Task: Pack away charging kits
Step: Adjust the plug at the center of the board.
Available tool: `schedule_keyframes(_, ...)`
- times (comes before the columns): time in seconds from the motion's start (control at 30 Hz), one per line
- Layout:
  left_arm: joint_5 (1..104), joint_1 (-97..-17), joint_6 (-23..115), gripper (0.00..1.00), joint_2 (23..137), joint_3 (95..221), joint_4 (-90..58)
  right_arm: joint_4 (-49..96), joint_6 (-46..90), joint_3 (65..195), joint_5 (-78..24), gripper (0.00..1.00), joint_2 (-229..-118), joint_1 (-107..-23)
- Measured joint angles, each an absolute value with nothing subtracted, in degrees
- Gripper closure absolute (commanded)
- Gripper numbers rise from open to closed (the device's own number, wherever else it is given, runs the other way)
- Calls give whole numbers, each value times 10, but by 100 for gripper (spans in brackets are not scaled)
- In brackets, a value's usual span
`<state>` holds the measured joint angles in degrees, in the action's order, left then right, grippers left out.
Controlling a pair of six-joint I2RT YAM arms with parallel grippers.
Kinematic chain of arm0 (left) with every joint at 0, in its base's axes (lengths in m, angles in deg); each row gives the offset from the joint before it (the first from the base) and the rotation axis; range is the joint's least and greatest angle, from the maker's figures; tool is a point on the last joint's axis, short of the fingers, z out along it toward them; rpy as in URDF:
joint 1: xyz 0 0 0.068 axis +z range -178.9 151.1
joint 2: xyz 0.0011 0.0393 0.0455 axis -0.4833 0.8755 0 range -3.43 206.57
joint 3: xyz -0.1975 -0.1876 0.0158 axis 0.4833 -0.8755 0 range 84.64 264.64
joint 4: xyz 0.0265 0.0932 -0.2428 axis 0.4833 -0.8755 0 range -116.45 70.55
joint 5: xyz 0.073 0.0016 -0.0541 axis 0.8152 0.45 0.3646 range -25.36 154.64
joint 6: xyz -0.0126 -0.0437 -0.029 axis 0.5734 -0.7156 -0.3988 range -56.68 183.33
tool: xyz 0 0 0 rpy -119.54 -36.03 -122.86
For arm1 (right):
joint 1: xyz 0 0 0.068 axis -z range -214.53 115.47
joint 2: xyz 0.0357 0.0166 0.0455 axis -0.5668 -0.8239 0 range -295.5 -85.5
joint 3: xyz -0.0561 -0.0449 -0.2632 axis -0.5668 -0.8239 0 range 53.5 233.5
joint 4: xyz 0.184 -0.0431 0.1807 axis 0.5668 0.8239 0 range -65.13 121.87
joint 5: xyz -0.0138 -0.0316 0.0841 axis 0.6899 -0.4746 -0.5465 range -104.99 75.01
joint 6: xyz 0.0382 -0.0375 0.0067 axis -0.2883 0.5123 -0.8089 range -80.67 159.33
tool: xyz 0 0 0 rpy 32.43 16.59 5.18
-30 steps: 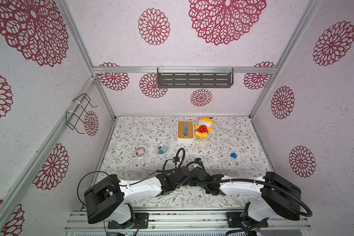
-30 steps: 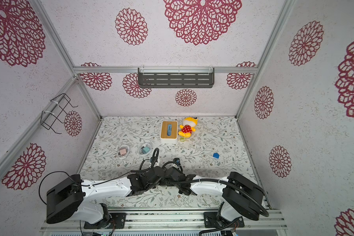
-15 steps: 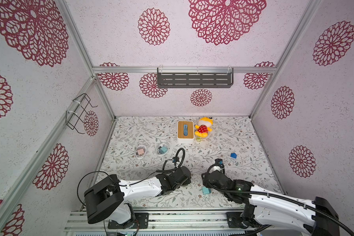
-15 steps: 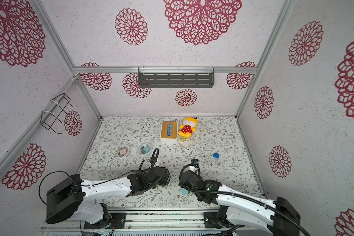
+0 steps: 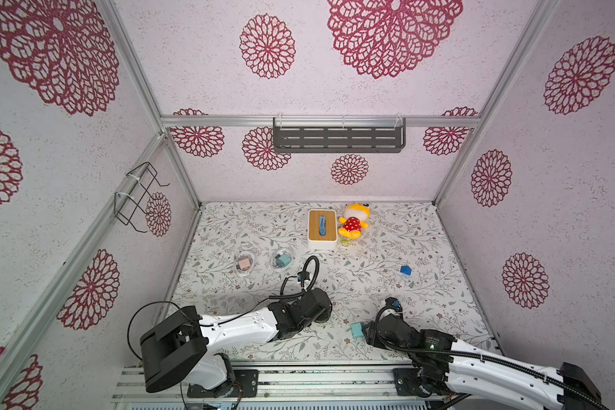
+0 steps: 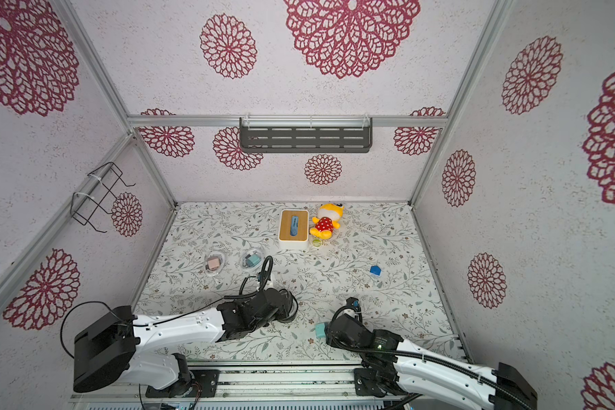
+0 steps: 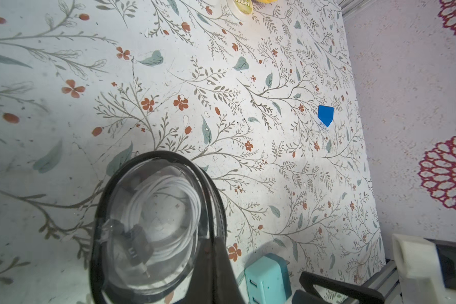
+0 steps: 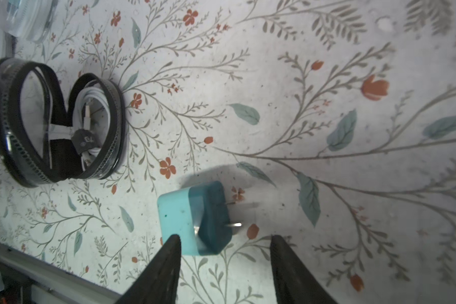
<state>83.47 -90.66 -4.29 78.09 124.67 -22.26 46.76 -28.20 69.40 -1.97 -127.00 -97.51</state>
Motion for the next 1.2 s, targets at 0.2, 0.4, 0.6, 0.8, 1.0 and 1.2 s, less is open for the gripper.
schedule_keyframes(0.2,837,-907,-43,100,777,1246,-226,376,-282,695,-52,40,-1364,-977)
schedule_keyframes(0.4,838,-907,-43,100,777,1244,-227,331,-272,750,-53,39,-1478,-977)
schedule_keyframes(0.6,838,-907,-43,100,777,1239,-228,348,-236,858,-18,36,-1613,-977)
schedule_keyframes(0.8,839,-907,-43,100,775,1239,-229,389,-205,938,35,30,-1684,-977)
schedule_keyframes(1.0,846,-907,-43,100,768,1239,-234,419,-189,944,61,1,-1711,-977)
schedule_keyframes(1.2,847,-906,-43,100,767,1235,-237,427,-181,945,72,14,-1723,-981)
